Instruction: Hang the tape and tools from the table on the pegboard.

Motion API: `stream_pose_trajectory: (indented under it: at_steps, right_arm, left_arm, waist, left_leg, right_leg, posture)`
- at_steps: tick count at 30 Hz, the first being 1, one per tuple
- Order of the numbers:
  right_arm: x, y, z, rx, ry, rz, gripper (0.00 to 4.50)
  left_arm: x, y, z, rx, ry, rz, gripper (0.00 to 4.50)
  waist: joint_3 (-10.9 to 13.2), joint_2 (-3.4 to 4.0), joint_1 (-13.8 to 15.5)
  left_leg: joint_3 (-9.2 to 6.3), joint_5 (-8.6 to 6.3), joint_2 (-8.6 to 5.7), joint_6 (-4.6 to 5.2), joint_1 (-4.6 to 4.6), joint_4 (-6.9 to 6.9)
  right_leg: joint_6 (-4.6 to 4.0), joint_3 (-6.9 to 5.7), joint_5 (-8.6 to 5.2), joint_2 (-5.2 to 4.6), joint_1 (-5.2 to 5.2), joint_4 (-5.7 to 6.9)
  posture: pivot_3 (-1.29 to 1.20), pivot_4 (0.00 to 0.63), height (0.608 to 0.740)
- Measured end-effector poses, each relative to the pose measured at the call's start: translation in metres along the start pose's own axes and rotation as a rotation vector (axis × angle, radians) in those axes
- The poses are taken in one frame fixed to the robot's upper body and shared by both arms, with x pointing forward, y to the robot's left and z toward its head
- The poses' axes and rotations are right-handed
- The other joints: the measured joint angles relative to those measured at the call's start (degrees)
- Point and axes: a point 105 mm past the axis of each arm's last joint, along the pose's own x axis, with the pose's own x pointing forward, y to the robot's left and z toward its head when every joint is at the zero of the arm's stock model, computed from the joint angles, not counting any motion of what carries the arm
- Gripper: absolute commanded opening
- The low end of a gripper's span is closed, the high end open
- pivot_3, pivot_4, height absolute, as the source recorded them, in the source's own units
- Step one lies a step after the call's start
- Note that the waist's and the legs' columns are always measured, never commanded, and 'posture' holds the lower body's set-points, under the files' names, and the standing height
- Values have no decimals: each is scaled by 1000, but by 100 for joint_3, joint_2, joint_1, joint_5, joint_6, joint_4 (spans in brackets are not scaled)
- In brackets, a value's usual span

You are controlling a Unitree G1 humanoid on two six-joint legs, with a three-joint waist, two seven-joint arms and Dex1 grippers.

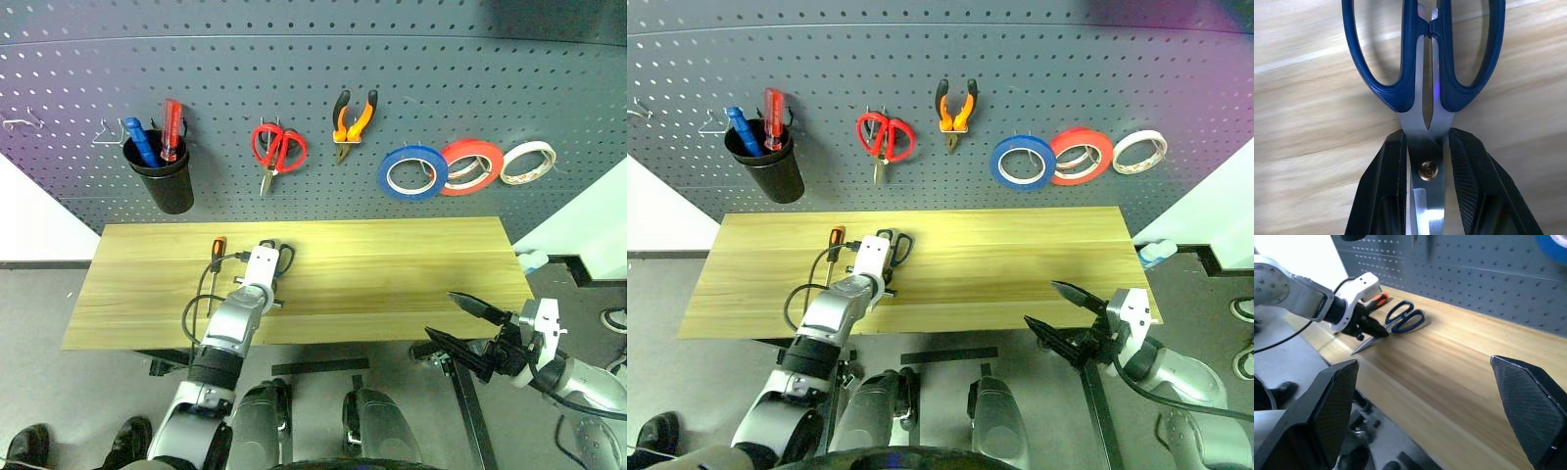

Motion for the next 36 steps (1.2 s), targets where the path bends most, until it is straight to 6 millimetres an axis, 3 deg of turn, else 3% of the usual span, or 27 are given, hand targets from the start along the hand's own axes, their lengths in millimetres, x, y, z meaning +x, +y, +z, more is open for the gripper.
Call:
stream_pose_trajectory:
  at_steps: [5, 15, 19, 23, 29, 36]
  right_arm:
    - [8, -2, 7, -10, -23, 34, 4500]
    - [20, -5, 21, -35, -42, 68, 4500]
    - [4, -22, -1, 1, -33, 81, 4500]
    - [-11, -24, -22, 62, -16, 137, 4500]
    - [4, -9, 15, 2, -99, 235, 4500]
    - [-6, -5, 16, 37, -105, 255, 4500]
  left_arm:
    - [-14, -3, 11, 23, -94, -38, 944]
    - [-21, -6, 22, 20, -218, -92, 944]
    - [-32, -7, 34, 77, -357, -122, 944]
    - [-40, -5, 38, 124, -439, -137, 944]
    - [-52, -11, 53, 209, -584, -178, 944]
    - [-57, -14, 39, 228, -604, -196, 944]
  waist:
    - [-10, 14, 0]
    - [-28, 28, -18]
    - [-43, 21, 13]
    - [-71, 57, -18]
    - [-164, 112, -34]
    - [-243, 103, -9]
  left_leg:
    - [11, 0, -3, 3, 1, 21]
    - [4, -9, 2, 14, 1, 74]
    - [5, -7, -1, 13, 1, 84]
    - [11, -8, 0, 15, 4, 91]
    - [9, -8, 6, 15, 11, 91]
    - [11, -14, 2, 24, 9, 101]
  right_leg:
    - [7, -4, 2, -1, 12, 2]
    - [15, -4, 6, 4, 24, 32]
    - [19, -12, 7, 8, 36, 29]
    - [23, -11, 10, 13, 37, 32]
    - [24, -6, 10, 24, 36, 43]
    - [25, -6, 11, 21, 39, 42]
  posture:
    - [-118, 150, 740]
    - [-105, 119, 740]
    - [-104, 107, 740]
    - [-101, 97, 740]
    - [-108, 86, 740]
    - [-110, 75, 740]
